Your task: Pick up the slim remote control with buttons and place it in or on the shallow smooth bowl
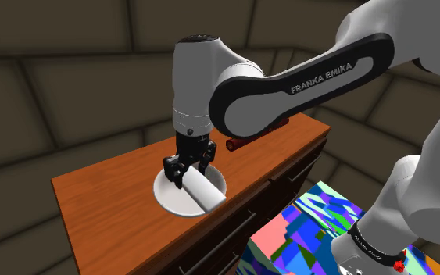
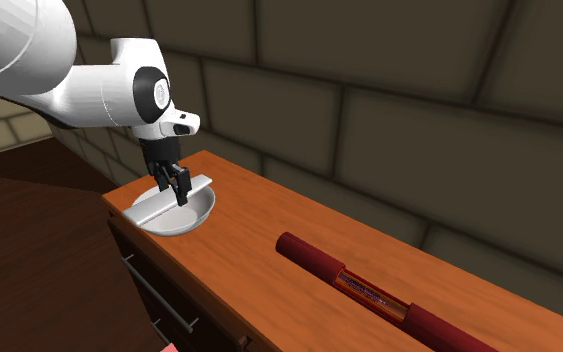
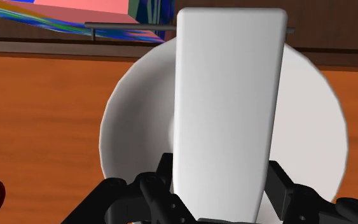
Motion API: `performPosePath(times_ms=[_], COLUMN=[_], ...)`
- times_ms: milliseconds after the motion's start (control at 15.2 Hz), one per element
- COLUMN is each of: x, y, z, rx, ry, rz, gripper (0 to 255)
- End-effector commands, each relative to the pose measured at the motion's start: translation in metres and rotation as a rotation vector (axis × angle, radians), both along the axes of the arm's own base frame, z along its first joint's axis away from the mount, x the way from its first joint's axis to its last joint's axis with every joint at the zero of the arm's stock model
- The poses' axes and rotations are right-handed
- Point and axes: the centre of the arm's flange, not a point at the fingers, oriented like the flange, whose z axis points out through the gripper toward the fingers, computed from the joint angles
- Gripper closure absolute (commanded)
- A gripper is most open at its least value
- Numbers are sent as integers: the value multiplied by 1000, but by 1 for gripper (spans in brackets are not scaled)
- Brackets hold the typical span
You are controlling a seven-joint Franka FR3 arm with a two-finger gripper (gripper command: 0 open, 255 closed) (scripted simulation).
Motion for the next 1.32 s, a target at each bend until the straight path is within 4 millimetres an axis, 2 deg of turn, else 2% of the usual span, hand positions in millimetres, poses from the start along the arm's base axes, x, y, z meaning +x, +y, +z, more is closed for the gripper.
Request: performPosePath(times_ms=[0, 462, 528, 858, 1122, 1254], x=[0, 0, 0, 0, 0, 0], y=[0, 0, 0, 0, 0, 0], z=[-10, -10, -10, -10, 40, 40], rx=[1, 1, 1, 1, 1, 1], ry=[-1, -1, -1, -1, -1, -1], rz=[0, 0, 0, 0, 0, 0], gripper=[255, 255, 0, 0, 0, 0])
